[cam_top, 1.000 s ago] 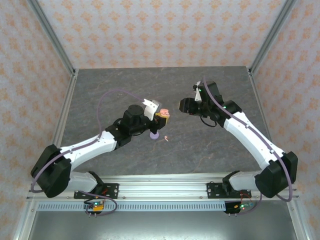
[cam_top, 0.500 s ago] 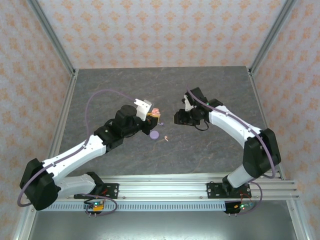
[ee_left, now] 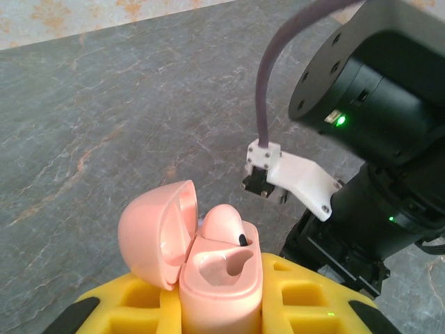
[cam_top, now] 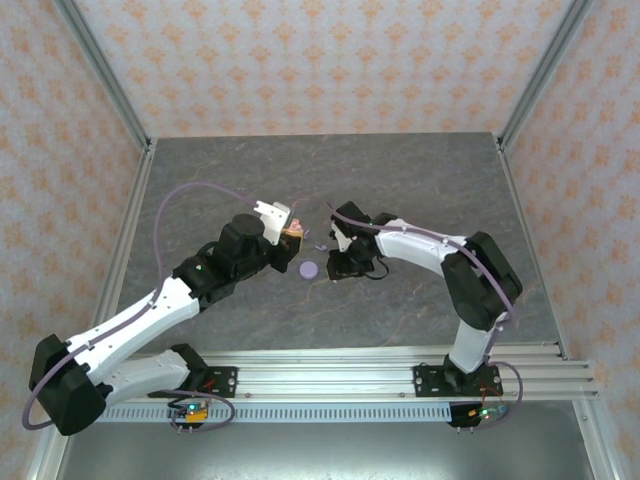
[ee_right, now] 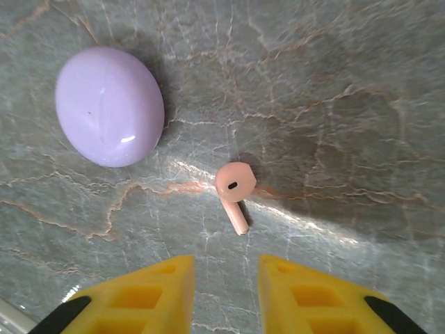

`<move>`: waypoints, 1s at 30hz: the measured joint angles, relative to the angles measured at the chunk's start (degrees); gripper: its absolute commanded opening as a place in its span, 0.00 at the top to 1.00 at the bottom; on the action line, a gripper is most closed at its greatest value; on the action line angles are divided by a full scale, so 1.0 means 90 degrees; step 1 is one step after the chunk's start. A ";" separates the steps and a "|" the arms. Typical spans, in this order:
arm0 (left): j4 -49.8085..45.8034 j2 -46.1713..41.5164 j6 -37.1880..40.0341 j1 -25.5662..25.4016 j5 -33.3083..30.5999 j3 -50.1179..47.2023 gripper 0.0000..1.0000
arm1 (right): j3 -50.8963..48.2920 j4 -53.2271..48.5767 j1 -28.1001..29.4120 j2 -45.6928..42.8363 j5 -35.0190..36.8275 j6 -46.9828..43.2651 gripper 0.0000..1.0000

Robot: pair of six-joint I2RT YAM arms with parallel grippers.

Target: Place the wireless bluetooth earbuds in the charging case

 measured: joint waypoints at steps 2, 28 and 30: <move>-0.0073 -0.0063 0.0002 0.0027 -0.0022 0.0019 0.86 | 0.0027 0.0002 0.0075 0.0124 0.0090 -0.0002 0.74; -0.0223 -0.0175 -0.0002 0.0109 -0.0134 0.0044 0.85 | 0.0697 -0.0248 0.0488 0.0879 0.1231 -0.0168 0.85; -0.0228 -0.0175 -0.0002 0.0121 -0.0136 0.0044 0.85 | 0.0709 -0.0248 0.0527 0.0882 0.1409 -0.0155 0.88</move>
